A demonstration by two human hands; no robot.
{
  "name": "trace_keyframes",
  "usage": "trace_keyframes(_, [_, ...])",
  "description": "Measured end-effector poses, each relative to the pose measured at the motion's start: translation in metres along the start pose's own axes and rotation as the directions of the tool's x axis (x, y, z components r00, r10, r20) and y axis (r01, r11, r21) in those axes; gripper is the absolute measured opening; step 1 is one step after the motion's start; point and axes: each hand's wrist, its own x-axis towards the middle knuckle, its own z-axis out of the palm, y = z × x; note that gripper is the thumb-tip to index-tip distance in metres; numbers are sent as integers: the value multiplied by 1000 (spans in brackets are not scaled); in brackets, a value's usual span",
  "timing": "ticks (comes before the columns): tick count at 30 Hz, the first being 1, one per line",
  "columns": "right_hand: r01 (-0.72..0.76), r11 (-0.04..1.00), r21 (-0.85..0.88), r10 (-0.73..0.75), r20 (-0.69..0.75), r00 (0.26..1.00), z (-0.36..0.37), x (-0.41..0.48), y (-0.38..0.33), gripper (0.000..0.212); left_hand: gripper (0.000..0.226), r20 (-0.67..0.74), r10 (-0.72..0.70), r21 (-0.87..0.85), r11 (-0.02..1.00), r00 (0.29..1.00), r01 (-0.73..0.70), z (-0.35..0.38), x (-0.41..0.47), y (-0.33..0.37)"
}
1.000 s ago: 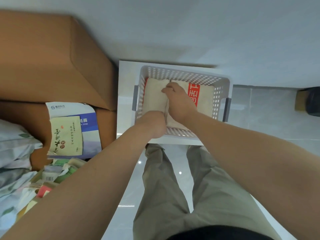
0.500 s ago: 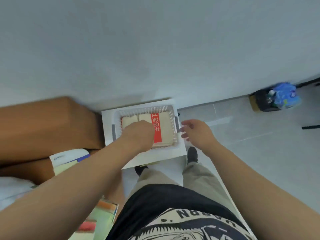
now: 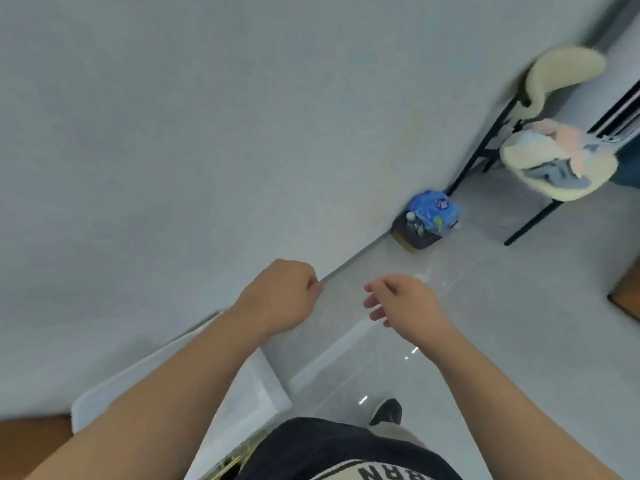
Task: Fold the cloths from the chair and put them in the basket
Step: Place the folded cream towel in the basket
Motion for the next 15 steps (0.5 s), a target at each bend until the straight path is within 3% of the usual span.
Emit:
trace_keyframes(8, [-9, 997, 77, 26, -216, 976, -218, 27, 38, 21, 26, 11, 180, -123, 976, 984, -178, 14, 103, 207])
trace_keyframes(15, [-73, 989, 130, 110, -311, 944, -372, 98, 95, 20, 21, 105, 287, -330, 913, 952, -239, 47, 230, 371])
